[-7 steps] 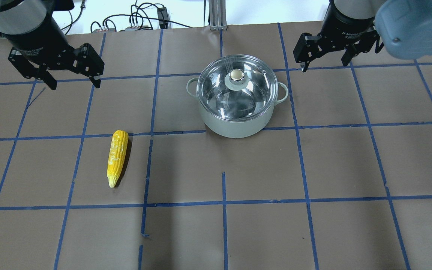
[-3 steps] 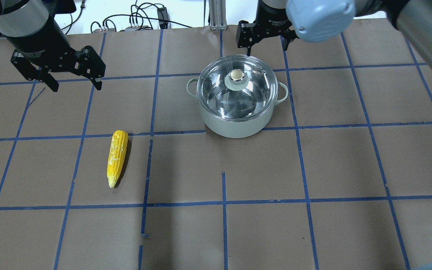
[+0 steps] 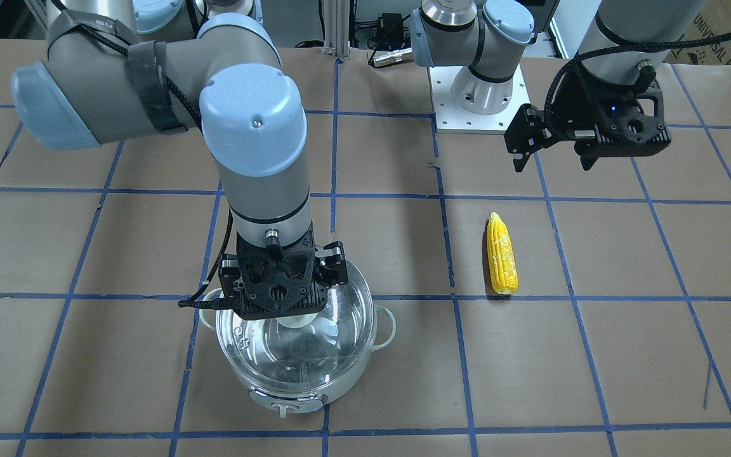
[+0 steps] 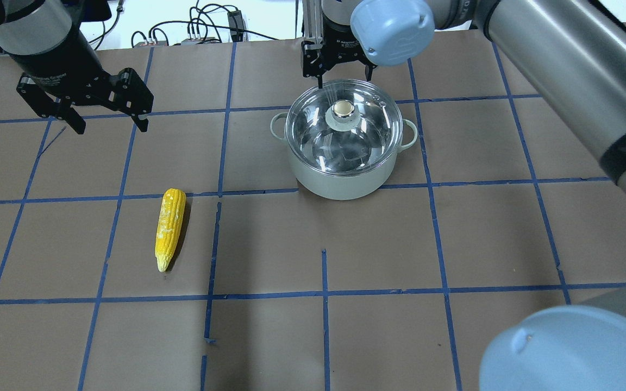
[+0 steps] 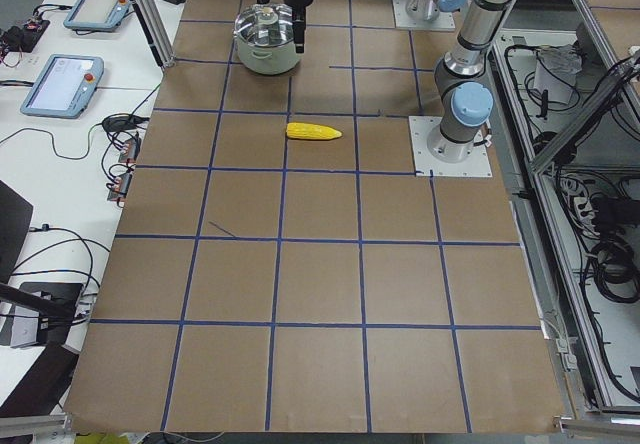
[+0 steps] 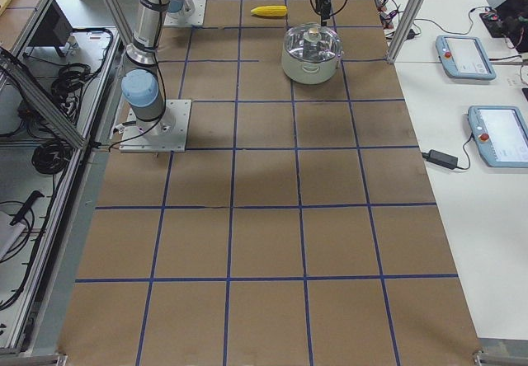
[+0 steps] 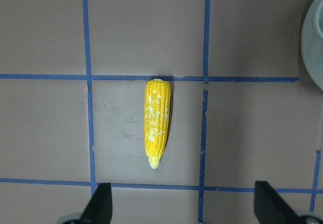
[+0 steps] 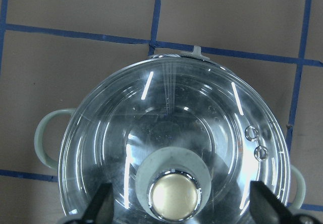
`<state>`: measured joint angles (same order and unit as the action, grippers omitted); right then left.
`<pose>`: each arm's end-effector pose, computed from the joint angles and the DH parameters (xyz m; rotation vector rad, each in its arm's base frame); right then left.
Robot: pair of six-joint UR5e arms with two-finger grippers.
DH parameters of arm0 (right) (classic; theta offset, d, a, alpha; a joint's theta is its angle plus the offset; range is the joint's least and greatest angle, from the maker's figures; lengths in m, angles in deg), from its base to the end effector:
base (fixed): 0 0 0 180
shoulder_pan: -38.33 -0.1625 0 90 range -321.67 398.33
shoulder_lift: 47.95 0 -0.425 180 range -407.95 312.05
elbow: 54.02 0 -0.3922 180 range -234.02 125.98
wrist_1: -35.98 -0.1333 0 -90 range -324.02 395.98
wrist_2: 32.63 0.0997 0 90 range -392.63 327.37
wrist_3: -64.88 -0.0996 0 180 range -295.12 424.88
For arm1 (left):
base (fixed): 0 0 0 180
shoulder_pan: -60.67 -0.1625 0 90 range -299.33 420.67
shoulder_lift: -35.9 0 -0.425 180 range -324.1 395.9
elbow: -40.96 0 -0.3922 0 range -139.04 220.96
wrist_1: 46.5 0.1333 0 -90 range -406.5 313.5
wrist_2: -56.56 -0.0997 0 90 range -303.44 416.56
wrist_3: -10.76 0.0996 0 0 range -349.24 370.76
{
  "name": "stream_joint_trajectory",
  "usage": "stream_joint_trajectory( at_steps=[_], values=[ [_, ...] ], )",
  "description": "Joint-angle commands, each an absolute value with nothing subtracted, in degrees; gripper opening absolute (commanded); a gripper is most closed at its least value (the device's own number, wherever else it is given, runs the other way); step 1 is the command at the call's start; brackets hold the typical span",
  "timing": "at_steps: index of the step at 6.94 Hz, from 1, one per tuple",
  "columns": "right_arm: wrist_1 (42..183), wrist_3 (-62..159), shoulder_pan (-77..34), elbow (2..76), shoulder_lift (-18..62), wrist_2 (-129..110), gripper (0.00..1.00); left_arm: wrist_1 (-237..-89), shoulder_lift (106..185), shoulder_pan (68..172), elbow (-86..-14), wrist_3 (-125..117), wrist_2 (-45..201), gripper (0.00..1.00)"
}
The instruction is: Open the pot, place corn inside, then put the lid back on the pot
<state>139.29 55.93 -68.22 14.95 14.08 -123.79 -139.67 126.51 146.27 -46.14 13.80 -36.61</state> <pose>0.3249 -0.6324 0.4026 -0.2058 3.1250 -0.1770 -0.0895 -0.5029 0.5022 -0.0360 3.0870 0.0292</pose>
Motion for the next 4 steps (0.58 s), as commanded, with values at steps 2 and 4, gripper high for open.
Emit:
stream_joint_trajectory(
  at_steps=[2, 4],
  values=[
    [140.0, 56.4, -68.4, 16.3, 12.5, -123.6, 0.90, -139.6, 126.5, 146.3, -46.4, 13.8, -36.8, 1.00],
    [140.3, 56.5, -68.4, 17.8, 12.6, -123.7, 0.88, -139.7, 126.5, 146.1, -48.2, 13.9, -36.5, 1.00]
  ],
)
